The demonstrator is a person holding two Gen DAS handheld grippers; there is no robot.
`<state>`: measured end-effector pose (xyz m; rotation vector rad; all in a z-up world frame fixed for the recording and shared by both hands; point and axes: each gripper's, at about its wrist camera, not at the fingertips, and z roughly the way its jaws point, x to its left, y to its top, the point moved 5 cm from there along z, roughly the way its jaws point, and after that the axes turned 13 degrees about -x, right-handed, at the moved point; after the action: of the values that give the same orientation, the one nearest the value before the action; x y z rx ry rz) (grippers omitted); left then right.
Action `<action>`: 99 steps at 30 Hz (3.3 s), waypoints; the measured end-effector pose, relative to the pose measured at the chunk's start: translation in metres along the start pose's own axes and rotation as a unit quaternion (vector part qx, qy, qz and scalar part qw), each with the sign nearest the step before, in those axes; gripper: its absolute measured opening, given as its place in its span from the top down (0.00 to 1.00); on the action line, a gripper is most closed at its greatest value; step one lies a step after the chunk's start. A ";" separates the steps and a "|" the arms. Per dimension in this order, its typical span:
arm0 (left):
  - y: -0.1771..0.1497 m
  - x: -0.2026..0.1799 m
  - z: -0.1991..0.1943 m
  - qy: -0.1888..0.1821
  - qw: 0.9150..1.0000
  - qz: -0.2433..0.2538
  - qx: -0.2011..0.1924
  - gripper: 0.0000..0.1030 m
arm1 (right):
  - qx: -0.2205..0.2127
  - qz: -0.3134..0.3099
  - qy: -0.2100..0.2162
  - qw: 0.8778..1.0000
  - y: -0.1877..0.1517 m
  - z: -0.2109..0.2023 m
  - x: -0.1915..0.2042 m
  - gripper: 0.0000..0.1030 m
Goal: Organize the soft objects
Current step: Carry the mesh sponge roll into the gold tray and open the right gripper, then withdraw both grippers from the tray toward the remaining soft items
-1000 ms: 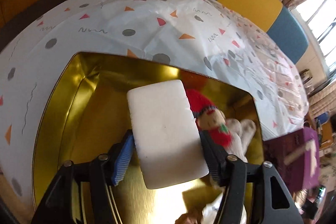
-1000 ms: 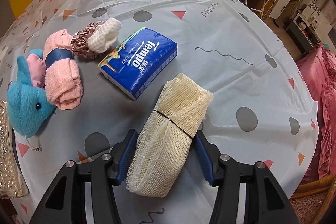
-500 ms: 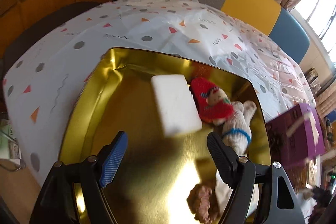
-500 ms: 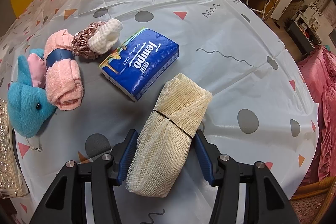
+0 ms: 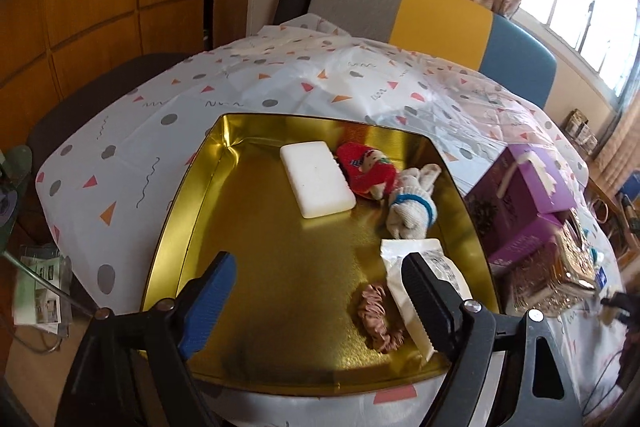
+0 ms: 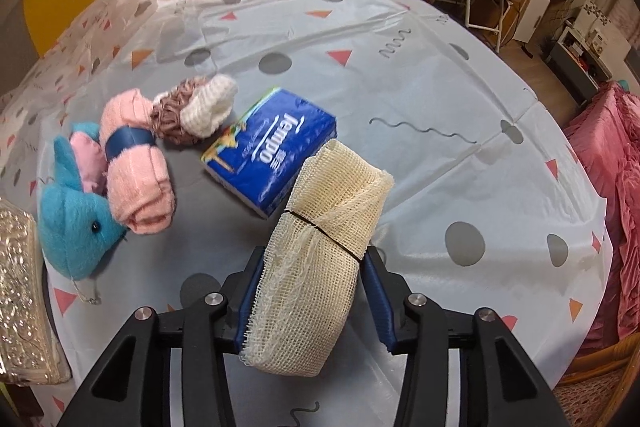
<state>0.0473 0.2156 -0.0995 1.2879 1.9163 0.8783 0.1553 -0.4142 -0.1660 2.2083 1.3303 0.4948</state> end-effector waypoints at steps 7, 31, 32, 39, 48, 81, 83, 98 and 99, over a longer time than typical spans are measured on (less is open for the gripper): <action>-0.002 -0.007 -0.011 0.006 0.999 0.028 -0.020 0.14 | -0.064 0.002 0.048 0.997 0.012 -0.026 0.011 0.55; 0.000 0.052 -0.013 0.043 0.999 -0.011 -0.022 0.14 | -0.155 -0.221 0.372 0.888 0.006 -0.252 0.315 0.55; 0.001 0.056 -0.014 0.045 0.999 -0.016 -0.023 0.14 | -0.144 -0.244 0.390 0.876 -0.012 -0.260 0.337 0.55; 0.004 0.080 -0.020 0.067 0.997 -0.029 -0.035 0.14 | -0.018 -0.319 0.440 0.839 -0.134 -0.237 0.451 0.55; -0.005 0.094 -0.021 0.070 0.996 -0.043 -0.029 0.14 | 0.068 -0.338 0.414 0.842 -0.201 -0.178 0.505 0.47; -0.009 0.055 -0.023 0.050 0.999 0.007 -0.016 0.14 | -0.150 -0.294 0.371 0.868 -0.084 -0.238 0.373 0.41; -0.010 0.050 -0.022 0.052 0.998 0.015 -0.015 0.14 | -0.160 -0.279 0.354 0.878 -0.067 -0.233 0.353 0.41; -0.010 0.025 -0.023 0.019 0.999 0.033 -0.009 0.15 | -0.191 -0.123 0.097 0.969 0.050 -0.114 0.131 0.41; -0.007 0.021 -0.024 0.014 0.999 0.035 -0.012 0.15 | -0.182 -0.104 0.063 0.976 0.053 -0.097 0.110 0.41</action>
<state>0.0180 0.2298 -0.0948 1.3412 1.8858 0.9568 0.1893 -0.3135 -0.0519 1.7450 1.3898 0.7437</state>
